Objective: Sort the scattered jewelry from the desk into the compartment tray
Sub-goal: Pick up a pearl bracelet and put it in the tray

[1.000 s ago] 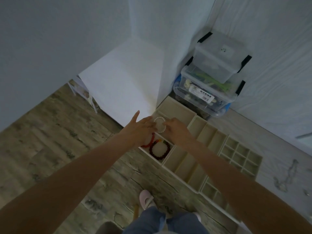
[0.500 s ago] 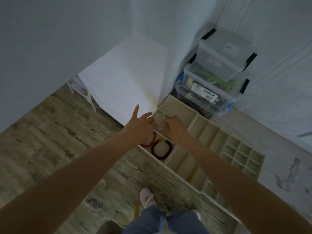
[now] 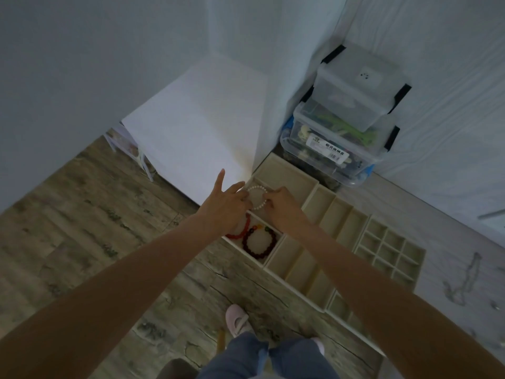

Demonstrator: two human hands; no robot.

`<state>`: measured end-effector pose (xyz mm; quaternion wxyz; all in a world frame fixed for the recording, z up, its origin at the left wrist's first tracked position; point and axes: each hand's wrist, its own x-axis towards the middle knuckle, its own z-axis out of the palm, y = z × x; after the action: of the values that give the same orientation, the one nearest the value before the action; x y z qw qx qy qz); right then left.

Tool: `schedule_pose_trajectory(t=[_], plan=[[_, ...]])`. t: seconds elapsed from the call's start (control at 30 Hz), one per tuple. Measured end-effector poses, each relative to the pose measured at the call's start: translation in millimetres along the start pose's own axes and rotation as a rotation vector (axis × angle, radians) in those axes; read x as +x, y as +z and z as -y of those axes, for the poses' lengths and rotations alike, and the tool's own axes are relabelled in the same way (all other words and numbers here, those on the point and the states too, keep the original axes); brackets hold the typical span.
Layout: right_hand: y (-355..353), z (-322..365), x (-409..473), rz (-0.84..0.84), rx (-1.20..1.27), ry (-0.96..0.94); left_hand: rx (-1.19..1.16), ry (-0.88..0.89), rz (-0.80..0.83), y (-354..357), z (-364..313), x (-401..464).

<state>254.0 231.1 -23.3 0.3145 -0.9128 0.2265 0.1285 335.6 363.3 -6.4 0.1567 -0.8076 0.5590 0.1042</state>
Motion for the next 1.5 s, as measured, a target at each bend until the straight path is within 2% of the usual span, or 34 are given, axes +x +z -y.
schedule_pose_trajectory(t=[0.4,0.5,0.73,0.87,0.93,1.1,1.23,1.37,1.5], plan=[[-6,-2,-5,0.007,-0.007,-0.002,-0.067,-0.05,0.015,-3,-6,-1],[-14,-8,-9,0.008,-0.02,-0.02,-0.186,-0.065,-0.012,-11,-9,2],[-48,-35,-37,-0.052,0.002,-0.006,-0.53,-0.072,-0.194,-51,-43,24],[-68,-84,-72,-0.069,0.042,0.132,-0.583,-0.084,-0.25,-78,-97,50],[-81,-120,-101,-0.141,0.022,0.193,-0.544,-0.052,-0.265,-94,-137,68],[-105,-189,-181,-0.21,0.098,0.323,-0.647,0.018,-0.245,-117,-225,97],[-115,-263,-252,-0.335,0.203,0.481,-0.627,0.107,-0.187,-144,-319,113],[-118,-314,-298,-0.339,0.215,0.578,-0.582,0.174,-0.141,-160,-380,127],[-116,-363,-341,-0.419,0.258,0.666,-0.595,0.308,0.011,-163,-449,141]])
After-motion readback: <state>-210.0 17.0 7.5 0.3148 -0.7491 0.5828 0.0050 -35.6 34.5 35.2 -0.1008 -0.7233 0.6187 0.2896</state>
